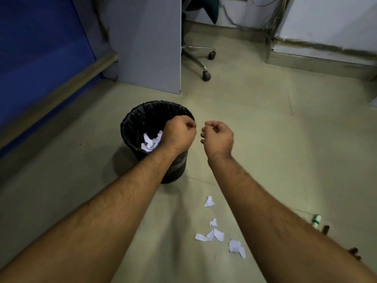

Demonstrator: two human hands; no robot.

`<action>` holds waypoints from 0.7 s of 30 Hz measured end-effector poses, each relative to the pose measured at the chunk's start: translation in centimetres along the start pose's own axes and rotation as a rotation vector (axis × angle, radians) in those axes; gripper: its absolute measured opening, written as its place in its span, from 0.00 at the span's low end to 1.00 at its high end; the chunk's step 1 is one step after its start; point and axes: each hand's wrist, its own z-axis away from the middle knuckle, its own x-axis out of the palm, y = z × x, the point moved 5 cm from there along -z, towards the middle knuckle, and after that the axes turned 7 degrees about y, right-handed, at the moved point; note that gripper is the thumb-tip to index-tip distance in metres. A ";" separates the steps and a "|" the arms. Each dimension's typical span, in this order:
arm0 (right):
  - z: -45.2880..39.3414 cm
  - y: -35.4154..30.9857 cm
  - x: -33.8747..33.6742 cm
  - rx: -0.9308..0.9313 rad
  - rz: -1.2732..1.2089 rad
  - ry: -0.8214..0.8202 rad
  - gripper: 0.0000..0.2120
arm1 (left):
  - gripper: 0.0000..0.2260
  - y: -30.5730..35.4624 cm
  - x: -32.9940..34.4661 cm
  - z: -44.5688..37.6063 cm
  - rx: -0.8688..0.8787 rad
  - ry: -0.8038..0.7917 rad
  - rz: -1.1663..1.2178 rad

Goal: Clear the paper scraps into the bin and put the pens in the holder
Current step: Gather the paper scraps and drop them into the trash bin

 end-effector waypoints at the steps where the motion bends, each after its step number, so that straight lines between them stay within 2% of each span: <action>1: -0.2 0.8 -1.6 0.003 -0.003 0.027 0.06 | 0.10 0.5 1.8 0.8 0.009 -0.061 -0.008; 5: 0.5 6.9 -7.4 0.062 0.103 0.109 0.06 | 0.14 -0.9 9.5 5.5 -0.008 -0.308 -0.180; 6: 1.0 9.3 -8.9 0.083 0.172 0.099 0.07 | 0.16 -1.8 11.7 7.6 -0.018 -0.396 -0.243; 8: 2.4 14.1 -11.2 0.103 0.323 -0.023 0.10 | 0.22 -4.2 15.2 11.6 -0.028 -0.528 -0.360; 11: 4.3 20.1 -14.6 0.070 0.671 -0.165 0.15 | 0.26 -8.4 18.5 16.6 -0.068 -0.642 -0.465; 14: 6.0 24.0 -18.0 0.051 1.053 -0.148 0.19 | 0.30 -11.7 20.1 18.9 0.001 -0.676 -0.579; 17: 7.4 25.8 -18.9 -0.011 1.048 -0.141 0.20 | 0.30 -12.4 21.3 20.7 0.049 -0.645 -0.620; 19: 7.9 26.3 -17.8 -0.123 0.961 -0.237 0.23 | 0.33 -11.9 21.5 22.3 0.059 -0.680 -0.559; 21: 8.2 26.4 -17.0 -0.155 0.880 -0.319 0.25 | 0.34 -11.2 20.9 23.4 0.094 -0.649 -0.486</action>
